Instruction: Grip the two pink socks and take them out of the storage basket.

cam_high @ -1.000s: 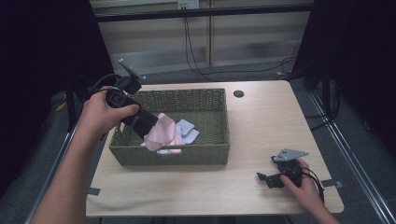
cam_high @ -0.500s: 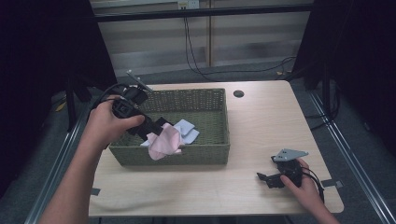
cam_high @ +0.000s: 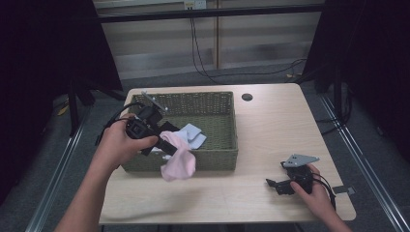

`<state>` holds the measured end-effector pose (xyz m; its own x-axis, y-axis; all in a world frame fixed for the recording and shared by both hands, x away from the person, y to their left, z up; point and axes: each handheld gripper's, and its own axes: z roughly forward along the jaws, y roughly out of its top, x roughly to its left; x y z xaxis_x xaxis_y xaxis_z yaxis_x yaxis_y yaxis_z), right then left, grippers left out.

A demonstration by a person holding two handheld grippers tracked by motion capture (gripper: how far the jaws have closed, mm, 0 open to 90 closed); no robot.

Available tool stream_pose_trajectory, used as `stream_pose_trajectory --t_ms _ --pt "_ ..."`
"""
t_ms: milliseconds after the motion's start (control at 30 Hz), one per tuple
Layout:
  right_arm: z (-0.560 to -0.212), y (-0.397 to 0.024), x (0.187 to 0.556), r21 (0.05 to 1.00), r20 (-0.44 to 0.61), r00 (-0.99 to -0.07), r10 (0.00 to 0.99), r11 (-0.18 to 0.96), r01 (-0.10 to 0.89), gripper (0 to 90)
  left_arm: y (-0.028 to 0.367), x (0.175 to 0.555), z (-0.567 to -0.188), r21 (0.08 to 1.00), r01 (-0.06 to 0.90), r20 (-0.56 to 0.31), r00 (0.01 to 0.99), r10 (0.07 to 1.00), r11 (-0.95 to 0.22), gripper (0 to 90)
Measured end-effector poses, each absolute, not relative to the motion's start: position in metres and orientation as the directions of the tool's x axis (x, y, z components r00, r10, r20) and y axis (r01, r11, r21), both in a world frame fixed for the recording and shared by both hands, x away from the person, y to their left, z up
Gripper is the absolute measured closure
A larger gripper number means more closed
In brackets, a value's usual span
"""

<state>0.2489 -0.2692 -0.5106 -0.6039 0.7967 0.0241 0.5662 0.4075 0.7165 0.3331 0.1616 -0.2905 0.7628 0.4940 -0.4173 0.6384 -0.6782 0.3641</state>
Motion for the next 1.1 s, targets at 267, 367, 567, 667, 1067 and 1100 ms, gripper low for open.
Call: stream_pose_trajectory --t_ms 267,367,567,667,1067,1100 --pt "-0.511 -0.269 0.249 0.716 0.025 -0.604 0.797 0.407 0.567 10.6 0.161 0.346 -0.305 0.428 0.623 -0.322 0.782 0.534 -0.655 55.8" --pt "-0.511 -0.269 0.249 0.716 0.025 -0.604 0.797 0.407 0.567 10.7 0.161 0.359 -0.306 0.446 0.633 -0.306 0.772 0.557 -0.633 50.6" --pt "-0.511 -0.269 0.249 0.716 0.025 -0.604 0.797 0.407 0.566 10.6 0.162 0.382 -0.314 0.445 0.658 -0.291 0.748 0.597 -0.608 46.0" --pt "-0.511 -0.269 0.249 0.717 0.024 -0.604 0.797 0.407 0.566 10.6 0.162 0.389 -0.317 0.446 0.671 -0.292 0.734 0.613 -0.592 45.1" --pt "-0.511 -0.269 0.249 0.717 0.024 -0.604 0.796 0.407 0.565 10.6 0.157 0.420 -0.339 0.422 0.700 -0.279 0.705 0.652 -0.576 43.1" --pt "-0.511 -0.269 0.249 0.717 0.024 -0.604 0.797 0.407 0.565 10.6 0.157 0.422 -0.342 0.420 0.708 -0.283 0.697 0.659 -0.568 42.6"
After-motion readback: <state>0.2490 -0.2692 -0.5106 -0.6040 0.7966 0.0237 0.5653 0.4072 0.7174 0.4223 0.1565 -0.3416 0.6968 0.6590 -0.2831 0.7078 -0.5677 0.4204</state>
